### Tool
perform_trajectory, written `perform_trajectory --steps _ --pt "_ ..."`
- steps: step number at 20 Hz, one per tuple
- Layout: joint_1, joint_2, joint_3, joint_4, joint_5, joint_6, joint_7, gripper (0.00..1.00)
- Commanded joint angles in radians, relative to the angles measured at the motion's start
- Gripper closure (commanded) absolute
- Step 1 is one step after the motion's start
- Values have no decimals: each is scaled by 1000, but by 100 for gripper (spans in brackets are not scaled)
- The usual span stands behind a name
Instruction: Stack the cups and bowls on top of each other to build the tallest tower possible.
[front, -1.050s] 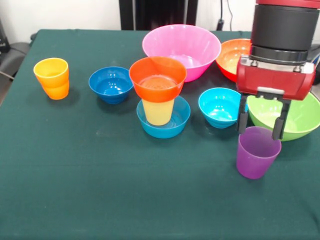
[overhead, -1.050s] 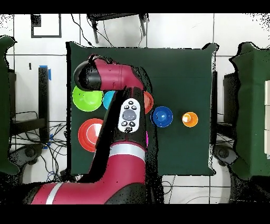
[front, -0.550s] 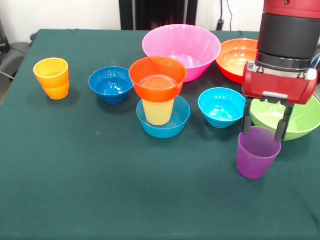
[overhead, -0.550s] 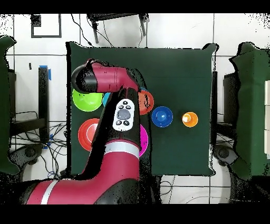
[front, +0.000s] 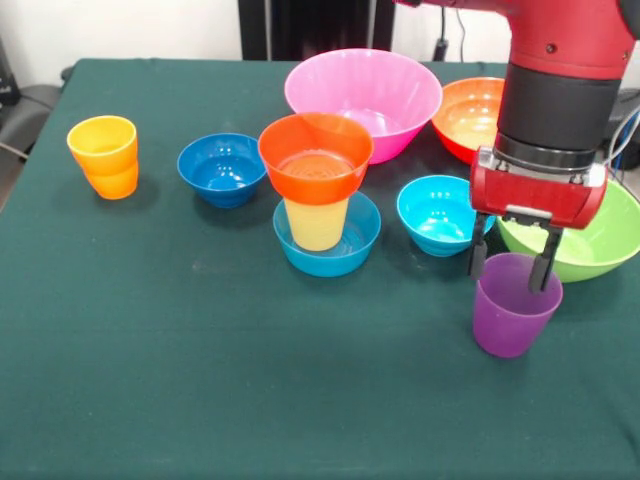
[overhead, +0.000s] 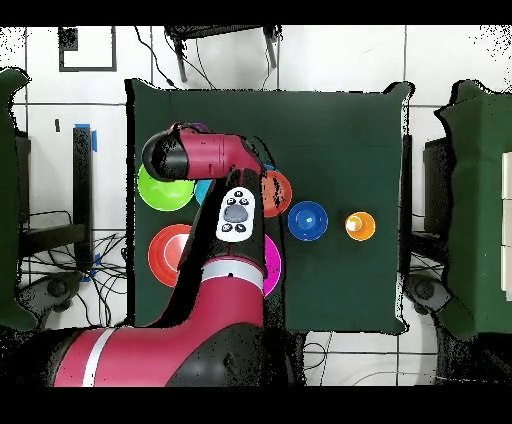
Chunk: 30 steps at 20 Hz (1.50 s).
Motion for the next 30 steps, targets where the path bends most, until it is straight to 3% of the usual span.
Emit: perform_trajectory --steps 1,8,15,30 --pt "-12 20 73 79 -51 1 37 0" --pt "-11 27 57 83 -63 -57 50 0" --pt "47 35 -44 95 -45 -159 151 0" --pt "35 75 -13 105 -28 -175 109 0"
